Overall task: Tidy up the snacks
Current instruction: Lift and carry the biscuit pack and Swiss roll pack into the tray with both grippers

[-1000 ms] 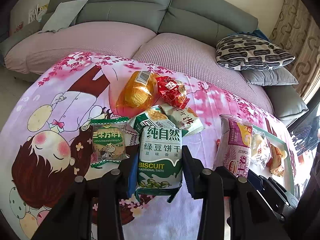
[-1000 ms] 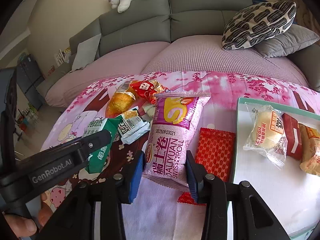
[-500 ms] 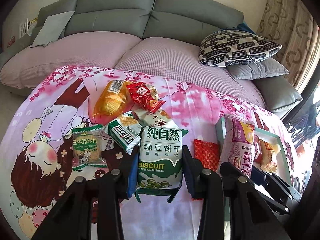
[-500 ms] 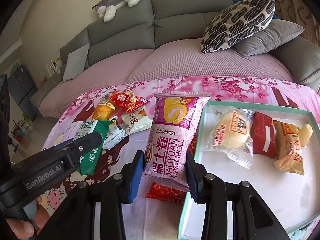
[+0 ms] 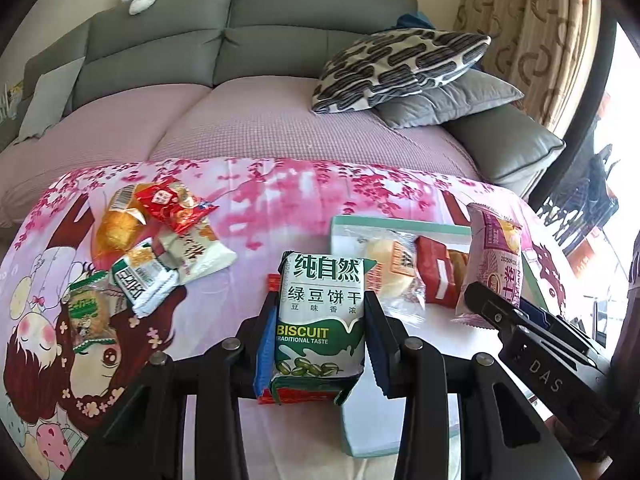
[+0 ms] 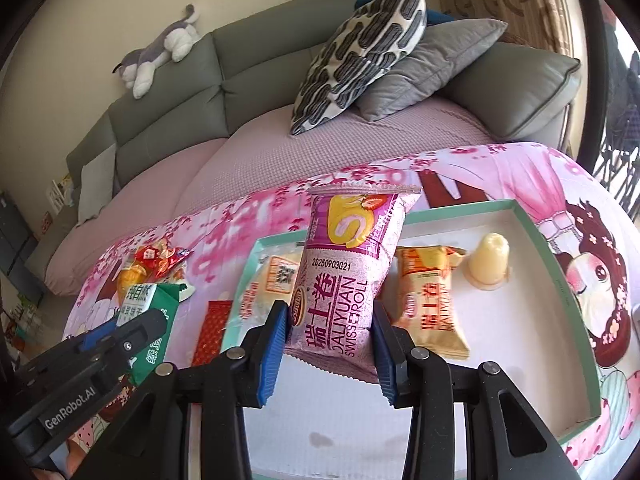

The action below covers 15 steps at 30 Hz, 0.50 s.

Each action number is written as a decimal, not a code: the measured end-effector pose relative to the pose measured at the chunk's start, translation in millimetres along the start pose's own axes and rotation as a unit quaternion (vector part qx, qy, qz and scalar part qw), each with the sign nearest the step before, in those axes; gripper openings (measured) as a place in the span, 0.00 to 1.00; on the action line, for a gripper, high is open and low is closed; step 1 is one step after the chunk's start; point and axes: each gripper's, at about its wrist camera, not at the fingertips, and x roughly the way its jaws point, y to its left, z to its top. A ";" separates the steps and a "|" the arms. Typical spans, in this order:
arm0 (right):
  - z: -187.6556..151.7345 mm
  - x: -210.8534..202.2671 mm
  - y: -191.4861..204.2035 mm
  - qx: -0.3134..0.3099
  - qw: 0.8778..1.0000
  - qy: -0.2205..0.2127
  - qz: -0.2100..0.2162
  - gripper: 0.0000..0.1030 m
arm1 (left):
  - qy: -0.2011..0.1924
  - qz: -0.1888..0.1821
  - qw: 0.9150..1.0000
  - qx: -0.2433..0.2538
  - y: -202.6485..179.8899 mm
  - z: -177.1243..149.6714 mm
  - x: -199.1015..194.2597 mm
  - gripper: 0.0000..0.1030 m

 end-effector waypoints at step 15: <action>6.5 -31.2 -98.0 0.068 0.995 -0.027 -0.065 0.41 | 0.016 -0.040 0.996 0.079 -101.4 -9.2 23.1 0.40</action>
